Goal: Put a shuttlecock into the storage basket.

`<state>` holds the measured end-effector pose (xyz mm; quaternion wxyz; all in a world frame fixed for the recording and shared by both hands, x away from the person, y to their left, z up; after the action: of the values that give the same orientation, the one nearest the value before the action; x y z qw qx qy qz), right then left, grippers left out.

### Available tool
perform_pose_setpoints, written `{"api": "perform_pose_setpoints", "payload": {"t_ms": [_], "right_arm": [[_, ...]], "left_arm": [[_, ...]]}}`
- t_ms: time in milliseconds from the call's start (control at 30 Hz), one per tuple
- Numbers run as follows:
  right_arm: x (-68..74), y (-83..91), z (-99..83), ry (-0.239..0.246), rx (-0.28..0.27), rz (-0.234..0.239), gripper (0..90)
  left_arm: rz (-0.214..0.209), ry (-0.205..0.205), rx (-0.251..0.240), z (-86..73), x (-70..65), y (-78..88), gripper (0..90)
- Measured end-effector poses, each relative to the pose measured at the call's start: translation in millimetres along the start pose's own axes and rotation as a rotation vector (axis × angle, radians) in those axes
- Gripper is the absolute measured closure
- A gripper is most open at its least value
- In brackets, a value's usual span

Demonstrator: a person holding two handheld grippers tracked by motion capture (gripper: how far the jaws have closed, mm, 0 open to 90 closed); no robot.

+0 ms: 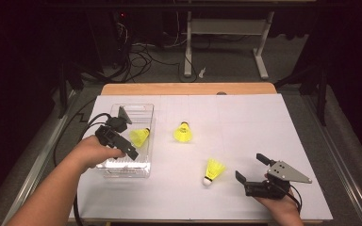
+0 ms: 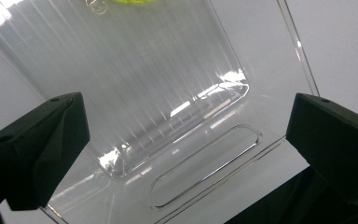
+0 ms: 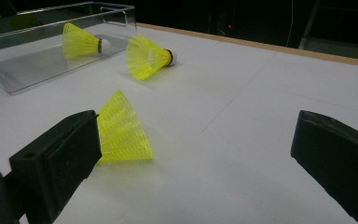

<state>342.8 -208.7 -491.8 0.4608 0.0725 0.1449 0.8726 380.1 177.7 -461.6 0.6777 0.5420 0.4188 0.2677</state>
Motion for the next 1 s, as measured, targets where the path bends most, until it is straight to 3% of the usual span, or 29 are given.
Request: {"api": "perform_pose_setpoints", "payload": {"t_ms": [200, 300, 567, 1000], "right_arm": [[-1.1, -0.1, -0.2, -0.001, 0.002, -0.002, 2.1], [-0.4, -0.3, -0.5, -0.003, 0.002, -0.002, 2.1], [-1.0, 0.1, -1.6, -0.004, 0.003, -0.003, 2.1], [-3.0, 2.8, -2.3, -0.005, 0.001, -0.008, 2.1]], "left_arm": [[0.013, -0.011, -0.013, 5.7, -5.4, 3.8, 0.6], [0.007, -0.041, -0.010, 10.9, -14.5, 0.8, 0.6], [0.003, -0.073, 0.000, 16.7, -28.7, -5.8, 0.6], [-0.007, -0.105, 0.004, 30.4, -49.4, -9.0, 0.6]]}}
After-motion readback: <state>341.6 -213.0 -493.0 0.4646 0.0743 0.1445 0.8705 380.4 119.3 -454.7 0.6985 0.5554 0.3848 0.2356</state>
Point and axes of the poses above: each handheld gripper's, and its own axes: y roughly backward along the jaws, z roughly out of its top, x roughly to its left, the point moved 10 cm from there along -y, roughly forward along the jaws, and after that the axes turned 3 degrees about -z, right-handed, at the moved point
